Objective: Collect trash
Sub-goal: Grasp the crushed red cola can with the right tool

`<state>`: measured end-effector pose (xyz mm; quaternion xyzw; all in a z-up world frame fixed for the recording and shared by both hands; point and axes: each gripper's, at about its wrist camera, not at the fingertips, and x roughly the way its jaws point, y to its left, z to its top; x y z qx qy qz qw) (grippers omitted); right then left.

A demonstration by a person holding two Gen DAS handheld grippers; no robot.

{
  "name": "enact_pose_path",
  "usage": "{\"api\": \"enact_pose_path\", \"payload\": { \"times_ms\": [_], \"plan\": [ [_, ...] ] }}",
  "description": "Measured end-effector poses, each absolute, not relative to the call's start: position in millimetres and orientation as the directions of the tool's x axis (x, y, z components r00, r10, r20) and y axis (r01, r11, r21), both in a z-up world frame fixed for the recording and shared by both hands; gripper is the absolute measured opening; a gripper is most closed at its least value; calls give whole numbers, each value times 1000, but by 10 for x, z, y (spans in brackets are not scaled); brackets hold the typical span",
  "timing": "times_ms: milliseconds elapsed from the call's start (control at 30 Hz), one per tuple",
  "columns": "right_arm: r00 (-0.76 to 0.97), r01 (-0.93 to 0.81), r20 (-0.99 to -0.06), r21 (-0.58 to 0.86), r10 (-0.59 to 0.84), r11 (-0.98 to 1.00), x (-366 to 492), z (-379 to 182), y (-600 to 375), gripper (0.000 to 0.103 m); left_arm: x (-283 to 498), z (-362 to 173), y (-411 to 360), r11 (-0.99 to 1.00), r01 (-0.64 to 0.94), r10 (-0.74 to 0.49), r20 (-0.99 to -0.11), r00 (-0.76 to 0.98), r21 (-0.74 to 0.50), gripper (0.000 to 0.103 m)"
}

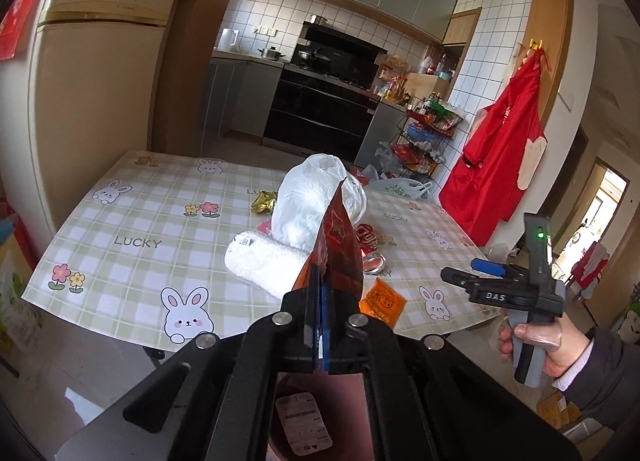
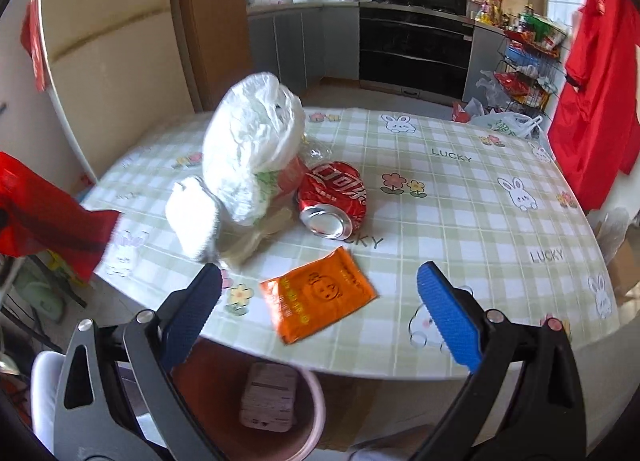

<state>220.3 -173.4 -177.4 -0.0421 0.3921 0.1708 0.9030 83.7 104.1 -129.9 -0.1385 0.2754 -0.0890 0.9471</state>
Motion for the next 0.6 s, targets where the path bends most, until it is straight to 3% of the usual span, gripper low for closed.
{"api": "enact_pose_path", "payload": {
  "times_ms": [167, 600],
  "plan": [
    [568, -355, -790, 18, 231, 935, 2905, -2315, -1423, 83, 1055, -1519, 1162, 936, 61, -249, -530, 811, -346, 1],
    [380, -235, -900, 130, 214, 963, 4265, -2806, -1074, 82, 1360, -1873, 1364, 922, 17, -254, -571, 781, -388, 1]
  ]
}}
